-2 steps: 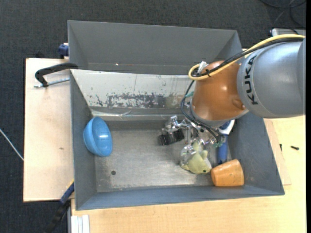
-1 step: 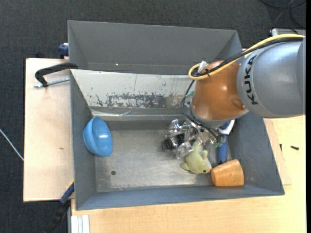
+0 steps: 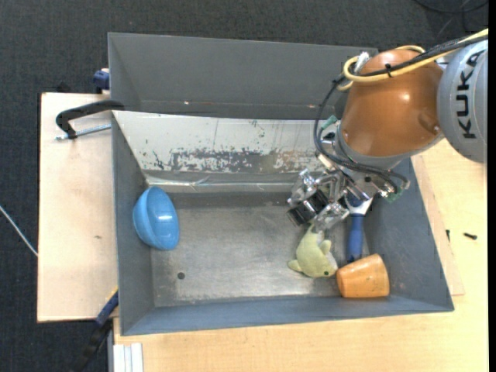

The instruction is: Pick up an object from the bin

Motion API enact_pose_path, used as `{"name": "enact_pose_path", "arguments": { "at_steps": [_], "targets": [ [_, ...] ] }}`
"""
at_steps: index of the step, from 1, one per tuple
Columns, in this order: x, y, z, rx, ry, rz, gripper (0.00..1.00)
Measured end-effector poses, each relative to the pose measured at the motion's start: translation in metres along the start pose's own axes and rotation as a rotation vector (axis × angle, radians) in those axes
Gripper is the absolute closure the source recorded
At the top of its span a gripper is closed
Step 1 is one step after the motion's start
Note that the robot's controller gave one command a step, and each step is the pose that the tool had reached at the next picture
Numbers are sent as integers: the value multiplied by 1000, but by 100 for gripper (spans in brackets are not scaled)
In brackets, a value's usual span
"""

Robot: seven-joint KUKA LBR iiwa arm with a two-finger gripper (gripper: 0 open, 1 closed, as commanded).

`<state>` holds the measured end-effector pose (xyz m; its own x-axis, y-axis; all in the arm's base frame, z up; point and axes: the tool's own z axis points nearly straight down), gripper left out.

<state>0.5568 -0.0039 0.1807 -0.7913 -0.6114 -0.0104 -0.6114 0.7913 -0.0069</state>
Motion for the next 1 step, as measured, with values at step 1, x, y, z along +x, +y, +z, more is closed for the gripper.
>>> {"name": "enact_pose_path", "arguments": {
  "at_steps": [1],
  "targets": [
    [-13, 9, -56, 0, -2, -21, 100]
  ]
}}
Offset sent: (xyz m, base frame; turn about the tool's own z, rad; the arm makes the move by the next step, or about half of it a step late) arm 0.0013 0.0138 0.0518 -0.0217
